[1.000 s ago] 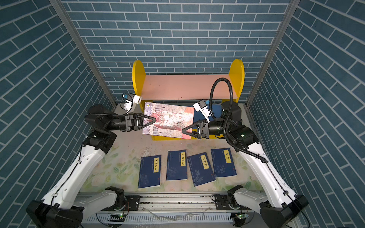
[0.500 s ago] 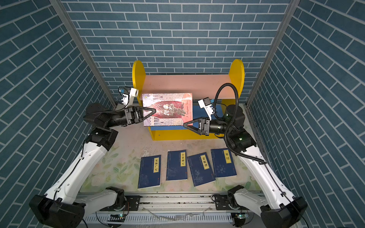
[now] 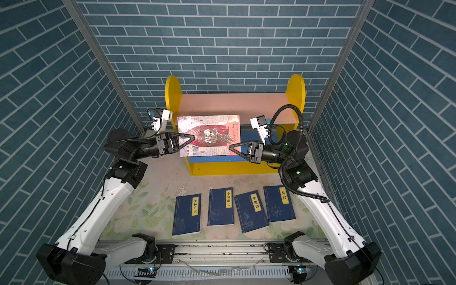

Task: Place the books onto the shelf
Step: 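Lower the paperback onto the pink upper shelf with the right gripper while the left opens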

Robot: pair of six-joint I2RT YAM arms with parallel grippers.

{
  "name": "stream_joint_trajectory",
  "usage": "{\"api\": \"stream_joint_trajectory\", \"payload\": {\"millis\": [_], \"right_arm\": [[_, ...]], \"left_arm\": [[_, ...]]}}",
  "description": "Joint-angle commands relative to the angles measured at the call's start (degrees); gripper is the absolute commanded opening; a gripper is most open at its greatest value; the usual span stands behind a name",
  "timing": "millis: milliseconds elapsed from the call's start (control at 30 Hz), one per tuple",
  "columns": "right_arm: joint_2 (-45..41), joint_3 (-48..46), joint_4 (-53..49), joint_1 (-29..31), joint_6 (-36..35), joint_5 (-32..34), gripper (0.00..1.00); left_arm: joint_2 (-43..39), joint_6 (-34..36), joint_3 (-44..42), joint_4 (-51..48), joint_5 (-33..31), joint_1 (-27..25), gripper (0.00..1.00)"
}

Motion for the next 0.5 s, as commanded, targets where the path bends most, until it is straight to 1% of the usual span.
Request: {"api": "stream_joint_trajectory", "payload": {"millis": [0,33,133,233,333,367,400,467], "right_arm": [[0.3,-0.5,4.6,-0.2,2.8,0.1,0.16],[0.4,-0.4,4.4,-0.2,2.9,0.0,0.15],[0.7,-0.1,4.2,-0.1,2.9,0.4,0.07],[0.9,0.2,4.1,-0.1,2.9,0.5,0.0],[1.1,0.8,3.7,-0.2,3.0,0.7,0.0],[1.2,1.1,3.4,-0.2,2.9,1.0,0.0],[1.3,1.5,3.0,-0.2,2.8,1.3,0.0],[1.7,2.3,2.6,-0.1,2.5,1.5,0.0]], "left_arm": [[-0.6,2.6,-0.2,-0.7,-0.8,0.0,0.0],[-0.5,2.8,-0.2,-1.1,-1.0,0.0,0.0],[-0.3,3.3,-0.1,-1.8,-1.6,0.0,0.0],[-0.2,4.2,0.1,-2.8,-2.4,0.2,0.0],[-0.1,4.8,0.2,-3.8,-3.1,0.4,0.0],[-0.1,4.9,0.2,-4.0,-3.3,0.4,0.03],[0.0,5.2,0.2,-4.1,-3.5,0.5,0.11],[0.0,5.4,0.1,-4.2,-3.9,0.7,0.31]]}}
